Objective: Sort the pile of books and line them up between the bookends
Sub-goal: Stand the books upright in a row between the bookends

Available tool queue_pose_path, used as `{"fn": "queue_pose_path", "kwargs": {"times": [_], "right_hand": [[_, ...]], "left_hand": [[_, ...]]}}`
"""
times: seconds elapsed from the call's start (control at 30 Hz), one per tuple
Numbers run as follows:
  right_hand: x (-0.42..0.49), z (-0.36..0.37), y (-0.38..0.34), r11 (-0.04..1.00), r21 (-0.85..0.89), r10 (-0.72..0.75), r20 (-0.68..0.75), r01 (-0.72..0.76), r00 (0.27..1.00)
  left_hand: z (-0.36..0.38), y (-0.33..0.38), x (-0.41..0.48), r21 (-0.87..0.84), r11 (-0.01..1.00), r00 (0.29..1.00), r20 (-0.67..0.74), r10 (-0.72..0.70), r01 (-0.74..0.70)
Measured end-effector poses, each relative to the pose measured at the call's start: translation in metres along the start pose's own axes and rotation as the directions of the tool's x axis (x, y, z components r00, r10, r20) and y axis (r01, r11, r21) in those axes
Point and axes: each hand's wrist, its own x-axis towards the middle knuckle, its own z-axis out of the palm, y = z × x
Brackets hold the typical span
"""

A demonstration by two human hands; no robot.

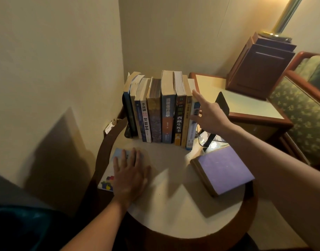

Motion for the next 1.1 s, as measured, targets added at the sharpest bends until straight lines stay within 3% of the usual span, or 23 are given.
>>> {"fn": "queue_pose_path", "kwargs": {"times": [0.37,0.7,0.93,1.1], "right_hand": [[-0.001,0.015,0.002,0.999,0.042,-0.024,-0.121,0.029,0.992],[-0.067,0.015,0.049,1.000,-0.008,-0.002,-0.085,0.001,0.996],[-0.135,0.015,0.118,0.952,-0.126,0.291,0.083,-0.280,0.953],[-0.160,0.022,0.148,0.928,-0.125,0.363,0.094,-0.351,0.927]], "left_hand": [[0.000,0.001,0.001,-0.008,1.000,1.000,-0.001,-0.005,0.005],[-0.001,0.008,0.006,-0.036,0.999,0.999,0.035,0.035,-0.034],[-0.011,0.034,0.007,-0.168,0.986,0.986,0.164,0.030,-0.002],[-0.004,0.108,-0.016,-0.360,0.931,0.983,0.145,0.114,-0.055]]}}
